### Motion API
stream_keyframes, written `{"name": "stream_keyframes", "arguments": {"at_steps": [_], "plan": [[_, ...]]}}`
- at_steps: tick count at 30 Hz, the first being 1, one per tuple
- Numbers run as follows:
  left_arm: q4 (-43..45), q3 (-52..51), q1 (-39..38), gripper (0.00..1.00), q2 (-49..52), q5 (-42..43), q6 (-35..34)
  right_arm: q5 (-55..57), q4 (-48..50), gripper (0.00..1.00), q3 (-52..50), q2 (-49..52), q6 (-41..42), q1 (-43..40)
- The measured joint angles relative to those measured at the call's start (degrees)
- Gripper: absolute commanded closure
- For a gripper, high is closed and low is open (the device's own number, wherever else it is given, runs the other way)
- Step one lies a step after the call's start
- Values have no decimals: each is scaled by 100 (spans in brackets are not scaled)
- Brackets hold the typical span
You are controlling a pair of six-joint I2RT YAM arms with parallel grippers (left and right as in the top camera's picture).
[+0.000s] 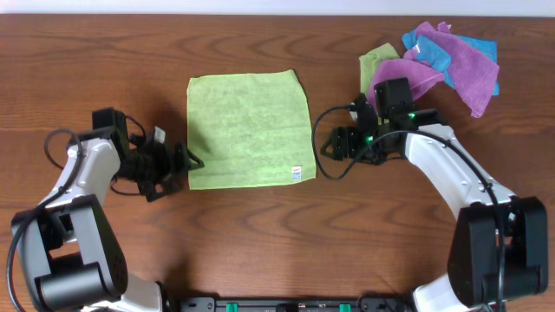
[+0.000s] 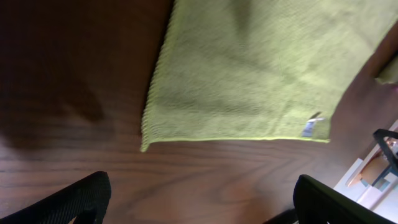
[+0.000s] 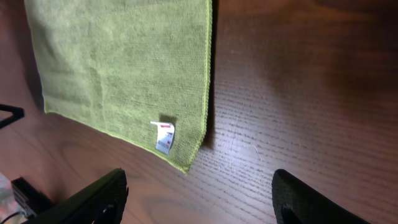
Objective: Fold the cloth
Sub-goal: 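Open both grippers and reposition them at the cloth's near edge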
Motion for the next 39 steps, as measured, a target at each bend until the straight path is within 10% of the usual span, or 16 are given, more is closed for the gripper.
{"name": "stream_keyframes", "arguments": {"at_steps": [29,39], "plan": [[2964,-1388,-376,0,-267,603,-1322,-203,37,28,-52,0,-13,0],[3189,-1587,-857,56,-258,293,-1580,-223,39,28,-55,0,-9,0]]}}
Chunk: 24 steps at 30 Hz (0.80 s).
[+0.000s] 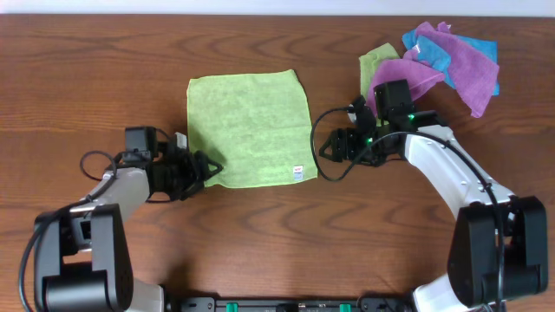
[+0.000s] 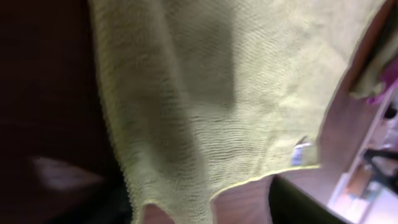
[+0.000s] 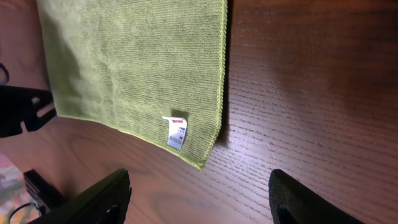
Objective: Fold the cloth
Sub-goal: 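Open both grippers and reposition them at the cloth's near edge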
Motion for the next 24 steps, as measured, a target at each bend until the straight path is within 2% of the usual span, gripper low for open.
{"name": "stream_keyframes", "arguments": {"at_steps": [5,9,18,24], "plan": [[44,-74,-42,74,55,-197,22,0,-4,28,0,0,0,0],[127,-120,-42,94,90,-297,24,7,24,27,-7,0,2,0],[192,-146,-46,94,125,-313,76,13,940,27,-566,0,114,0],[247,-162,-46,94,140,-251,79,26,1567,32,-966,0,372,0]]}}
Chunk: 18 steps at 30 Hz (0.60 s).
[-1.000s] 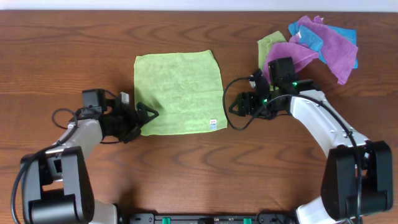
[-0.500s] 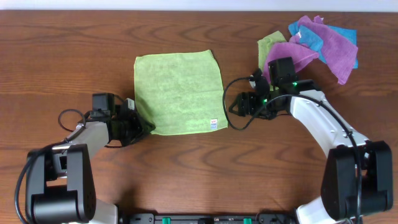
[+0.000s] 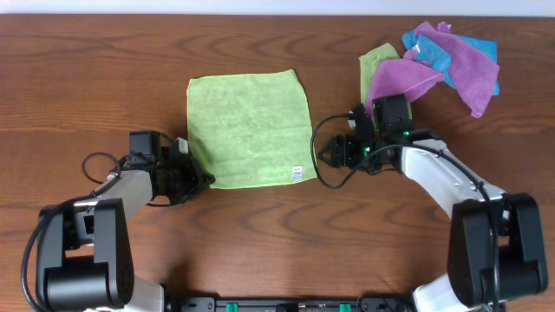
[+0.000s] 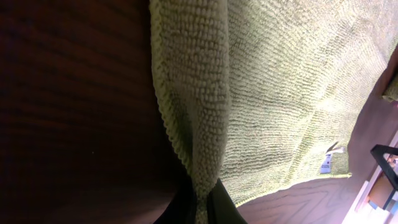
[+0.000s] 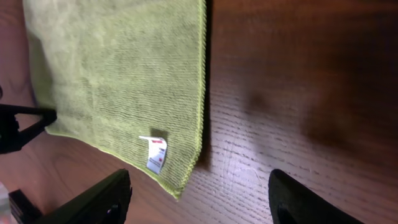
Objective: Fold the cloth
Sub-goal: 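Open both grippers and reposition them at the cloth's near edge, then grasp the near edge corners of the green cloth with both grippers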
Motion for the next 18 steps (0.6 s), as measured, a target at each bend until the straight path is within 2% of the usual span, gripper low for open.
{"name": "stream_keyframes", "arguments": {"at_steps": [12,18], "plan": [[57,-7,0,94,24,164,0,-2,774,34,-391,20,629,221],[59,-9,0,94,24,214,0,-15,1043,34,-391,378,894,490]]}}
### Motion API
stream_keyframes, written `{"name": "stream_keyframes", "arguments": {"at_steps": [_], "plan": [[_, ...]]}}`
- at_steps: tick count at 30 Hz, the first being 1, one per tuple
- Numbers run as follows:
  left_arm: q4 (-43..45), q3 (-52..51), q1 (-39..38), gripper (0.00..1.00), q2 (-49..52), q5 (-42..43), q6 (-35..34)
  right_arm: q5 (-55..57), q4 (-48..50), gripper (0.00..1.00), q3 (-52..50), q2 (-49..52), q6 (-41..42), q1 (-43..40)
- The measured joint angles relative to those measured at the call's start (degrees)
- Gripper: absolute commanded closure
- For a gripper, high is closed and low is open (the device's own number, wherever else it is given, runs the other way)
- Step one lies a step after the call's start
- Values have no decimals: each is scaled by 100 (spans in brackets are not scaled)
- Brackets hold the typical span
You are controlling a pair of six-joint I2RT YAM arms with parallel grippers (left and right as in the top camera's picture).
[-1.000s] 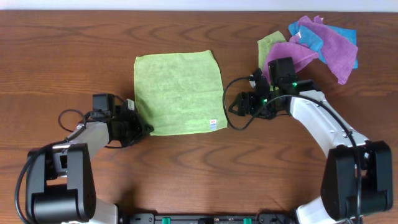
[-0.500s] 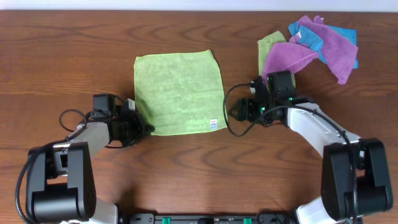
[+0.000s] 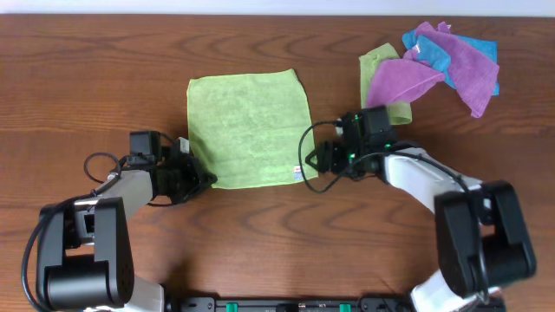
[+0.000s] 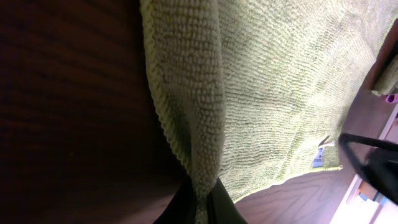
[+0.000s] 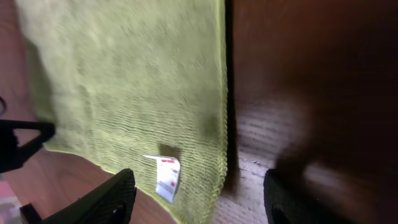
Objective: Fold the cloth
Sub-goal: 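Grasp the near edge corners of the green cloth with both grippers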
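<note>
A light green square cloth (image 3: 250,130) lies flat on the wooden table (image 3: 104,61). My left gripper (image 3: 205,179) is shut on its near-left corner, where the cloth (image 4: 267,93) bunches into a ridge down to the pinching fingertips (image 4: 214,205). My right gripper (image 3: 310,163) stands open at the near-right corner. In the right wrist view its gripper (image 5: 199,202) has the cloth's edge and the white tag (image 5: 166,177) between the spread fingers (image 5: 106,199), not touching them.
A heap of purple, blue and green cloths (image 3: 438,56) lies at the back right, just behind the right arm. Bare wood surrounds the spread cloth on every side.
My right gripper has moved left, from beside the cloth to over its near-right corner, still open. The left gripper stays shut on the near-left corner.
First both grippers stood open off the cloth's near corners. Then the left one was at the near-left corner with the fabric between its fingers, then shut on it. The right gripper stayed open to the right and now stands over the tagged corner.
</note>
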Motion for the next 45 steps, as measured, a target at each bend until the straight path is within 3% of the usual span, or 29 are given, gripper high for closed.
{"name": "stream_keyframes", "arguments": {"at_steps": [17,20,23,27,33,45], "plan": [[7,0,0,94,0,232,0,-57,385,41,11,160,304,212],[7,0,0,94,0,245,0,-81,474,48,33,223,358,286],[7,0,0,94,0,245,0,-90,518,65,50,297,417,339],[7,0,0,94,0,249,0,-20,479,99,48,387,457,358],[-57,0,0,94,0,452,149,-33,444,98,42,428,509,378],[-1537,-24,0,94,-96,634,1200,142,-876,98,2,-431,85,380]]}}
